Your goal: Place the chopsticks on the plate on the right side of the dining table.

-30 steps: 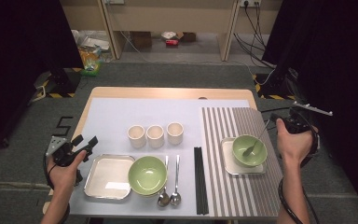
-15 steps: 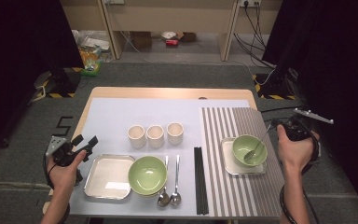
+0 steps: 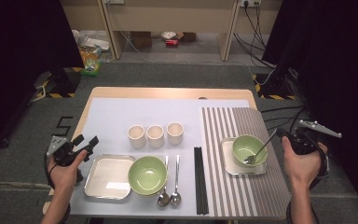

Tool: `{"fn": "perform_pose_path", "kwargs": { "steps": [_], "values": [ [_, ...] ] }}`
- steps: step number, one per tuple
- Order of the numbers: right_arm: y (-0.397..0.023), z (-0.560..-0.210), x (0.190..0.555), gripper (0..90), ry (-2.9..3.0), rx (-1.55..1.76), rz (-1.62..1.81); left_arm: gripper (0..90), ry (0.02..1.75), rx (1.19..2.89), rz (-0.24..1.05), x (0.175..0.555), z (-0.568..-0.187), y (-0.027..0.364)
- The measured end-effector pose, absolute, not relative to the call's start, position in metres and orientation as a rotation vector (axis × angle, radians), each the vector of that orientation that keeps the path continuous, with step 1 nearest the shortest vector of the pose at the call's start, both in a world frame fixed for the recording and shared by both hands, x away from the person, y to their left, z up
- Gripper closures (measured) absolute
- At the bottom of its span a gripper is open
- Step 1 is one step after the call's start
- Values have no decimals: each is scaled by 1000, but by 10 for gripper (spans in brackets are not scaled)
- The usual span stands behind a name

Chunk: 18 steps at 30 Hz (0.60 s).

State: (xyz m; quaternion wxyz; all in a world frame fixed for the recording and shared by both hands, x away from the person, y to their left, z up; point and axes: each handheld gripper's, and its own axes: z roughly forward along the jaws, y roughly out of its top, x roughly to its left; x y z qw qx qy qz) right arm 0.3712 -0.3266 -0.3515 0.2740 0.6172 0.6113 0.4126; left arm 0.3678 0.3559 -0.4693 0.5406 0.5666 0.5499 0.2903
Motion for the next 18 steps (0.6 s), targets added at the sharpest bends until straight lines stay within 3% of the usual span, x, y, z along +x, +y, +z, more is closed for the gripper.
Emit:
{"fn": "perform_pose_path", "kwargs": {
  "steps": [18],
  "values": [
    [-337, -371, 325, 882, 1642, 1691, 1064, 281, 1308, 1343, 689, 368, -469, 355]
  ]
}}
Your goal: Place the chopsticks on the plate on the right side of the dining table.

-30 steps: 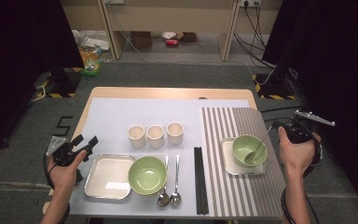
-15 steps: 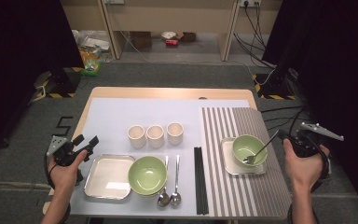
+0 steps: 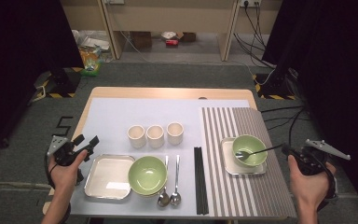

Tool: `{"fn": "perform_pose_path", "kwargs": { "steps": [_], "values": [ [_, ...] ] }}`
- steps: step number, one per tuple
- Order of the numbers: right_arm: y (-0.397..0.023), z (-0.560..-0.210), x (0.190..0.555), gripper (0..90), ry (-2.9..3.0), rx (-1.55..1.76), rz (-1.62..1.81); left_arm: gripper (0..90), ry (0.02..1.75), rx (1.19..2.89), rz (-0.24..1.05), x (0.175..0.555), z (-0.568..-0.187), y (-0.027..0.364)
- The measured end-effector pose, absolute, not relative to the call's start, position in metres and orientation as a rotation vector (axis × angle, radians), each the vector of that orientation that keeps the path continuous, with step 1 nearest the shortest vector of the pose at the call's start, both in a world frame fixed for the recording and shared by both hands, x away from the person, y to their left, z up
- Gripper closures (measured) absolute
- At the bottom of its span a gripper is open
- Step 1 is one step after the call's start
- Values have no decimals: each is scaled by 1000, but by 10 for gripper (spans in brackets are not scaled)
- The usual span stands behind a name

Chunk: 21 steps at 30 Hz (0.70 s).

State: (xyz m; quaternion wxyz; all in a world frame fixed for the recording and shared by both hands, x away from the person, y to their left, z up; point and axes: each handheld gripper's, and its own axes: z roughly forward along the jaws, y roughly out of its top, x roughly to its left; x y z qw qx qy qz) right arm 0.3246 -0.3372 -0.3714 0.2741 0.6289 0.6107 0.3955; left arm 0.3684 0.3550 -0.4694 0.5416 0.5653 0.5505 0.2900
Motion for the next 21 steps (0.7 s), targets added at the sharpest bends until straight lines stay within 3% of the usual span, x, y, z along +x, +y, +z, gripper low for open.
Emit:
{"fn": "perform_pose_path", "kwargs": {
  "steps": [21],
  "values": [
    [-344, -381, 297, 842, 1673, 1706, 1013, 281, 1309, 1345, 686, 369, -470, 355]
  ]
}}
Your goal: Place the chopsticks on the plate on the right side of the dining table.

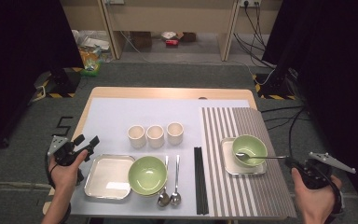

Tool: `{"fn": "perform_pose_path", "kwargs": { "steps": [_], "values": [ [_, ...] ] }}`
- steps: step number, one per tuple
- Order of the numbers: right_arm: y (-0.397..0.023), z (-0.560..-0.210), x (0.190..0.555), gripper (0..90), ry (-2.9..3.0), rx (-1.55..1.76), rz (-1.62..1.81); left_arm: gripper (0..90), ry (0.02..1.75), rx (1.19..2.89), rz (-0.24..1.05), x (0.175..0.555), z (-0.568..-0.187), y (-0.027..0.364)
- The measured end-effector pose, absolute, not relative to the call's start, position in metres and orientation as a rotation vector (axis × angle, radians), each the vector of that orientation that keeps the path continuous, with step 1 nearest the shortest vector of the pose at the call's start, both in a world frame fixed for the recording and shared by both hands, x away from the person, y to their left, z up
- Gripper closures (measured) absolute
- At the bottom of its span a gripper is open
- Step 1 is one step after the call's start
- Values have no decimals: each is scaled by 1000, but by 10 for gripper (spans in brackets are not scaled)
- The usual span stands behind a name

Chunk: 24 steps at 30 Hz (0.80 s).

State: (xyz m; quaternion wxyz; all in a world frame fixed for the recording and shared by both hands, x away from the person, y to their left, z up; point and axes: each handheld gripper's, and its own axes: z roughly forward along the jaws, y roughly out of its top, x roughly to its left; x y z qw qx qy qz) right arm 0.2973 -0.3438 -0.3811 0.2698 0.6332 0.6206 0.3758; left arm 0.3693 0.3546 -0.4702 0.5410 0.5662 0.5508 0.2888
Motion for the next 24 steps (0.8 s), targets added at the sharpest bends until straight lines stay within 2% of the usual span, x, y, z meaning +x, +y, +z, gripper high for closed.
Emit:
{"fn": "perform_pose_path", "kwargs": {
  "steps": [9, 16, 24],
  "values": [
    [-355, -369, 305, 841, 1630, 1689, 987, 281, 1307, 1349, 685, 370, -470, 354],
    [-365, -382, 328, 840, 1675, 1728, 916, 281, 1308, 1345, 686, 370, -470, 355],
    [-356, -387, 322, 837, 1724, 1722, 919, 281, 1306, 1349, 684, 370, -470, 354]
  ]
}}
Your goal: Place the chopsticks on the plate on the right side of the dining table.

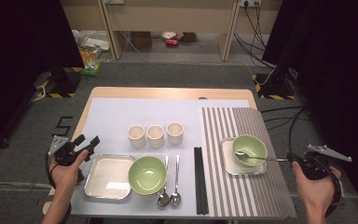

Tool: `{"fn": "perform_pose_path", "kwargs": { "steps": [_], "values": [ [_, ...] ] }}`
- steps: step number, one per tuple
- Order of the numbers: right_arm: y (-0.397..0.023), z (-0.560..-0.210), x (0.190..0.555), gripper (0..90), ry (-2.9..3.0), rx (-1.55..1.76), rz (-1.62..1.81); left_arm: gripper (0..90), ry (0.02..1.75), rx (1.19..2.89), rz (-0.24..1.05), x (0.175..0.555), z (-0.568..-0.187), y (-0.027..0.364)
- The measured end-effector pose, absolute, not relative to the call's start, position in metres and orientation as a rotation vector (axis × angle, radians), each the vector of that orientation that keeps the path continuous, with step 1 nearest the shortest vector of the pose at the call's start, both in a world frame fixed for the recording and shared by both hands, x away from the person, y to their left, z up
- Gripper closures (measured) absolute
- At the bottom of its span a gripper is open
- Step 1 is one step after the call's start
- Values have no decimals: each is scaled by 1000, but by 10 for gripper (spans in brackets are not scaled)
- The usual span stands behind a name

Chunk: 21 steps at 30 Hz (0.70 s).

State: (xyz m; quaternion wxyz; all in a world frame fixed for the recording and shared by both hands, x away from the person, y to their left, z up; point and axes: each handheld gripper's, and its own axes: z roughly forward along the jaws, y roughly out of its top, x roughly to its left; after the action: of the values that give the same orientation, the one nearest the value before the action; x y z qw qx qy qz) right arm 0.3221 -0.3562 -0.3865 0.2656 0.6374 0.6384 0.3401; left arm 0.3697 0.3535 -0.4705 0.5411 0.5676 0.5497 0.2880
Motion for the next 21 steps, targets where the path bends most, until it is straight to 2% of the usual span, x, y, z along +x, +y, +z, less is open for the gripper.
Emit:
{"fn": "perform_pose_path", "kwargs": {
  "steps": [8, 21],
  "values": [
    [-347, -386, 315, 838, 1780, 1705, 912, 281, 1305, 1349, 684, 370, -471, 353],
    [-347, -376, 328, 759, 1749, 1706, 935, 280, 1303, 1351, 687, 370, -470, 354]
  ]
}}
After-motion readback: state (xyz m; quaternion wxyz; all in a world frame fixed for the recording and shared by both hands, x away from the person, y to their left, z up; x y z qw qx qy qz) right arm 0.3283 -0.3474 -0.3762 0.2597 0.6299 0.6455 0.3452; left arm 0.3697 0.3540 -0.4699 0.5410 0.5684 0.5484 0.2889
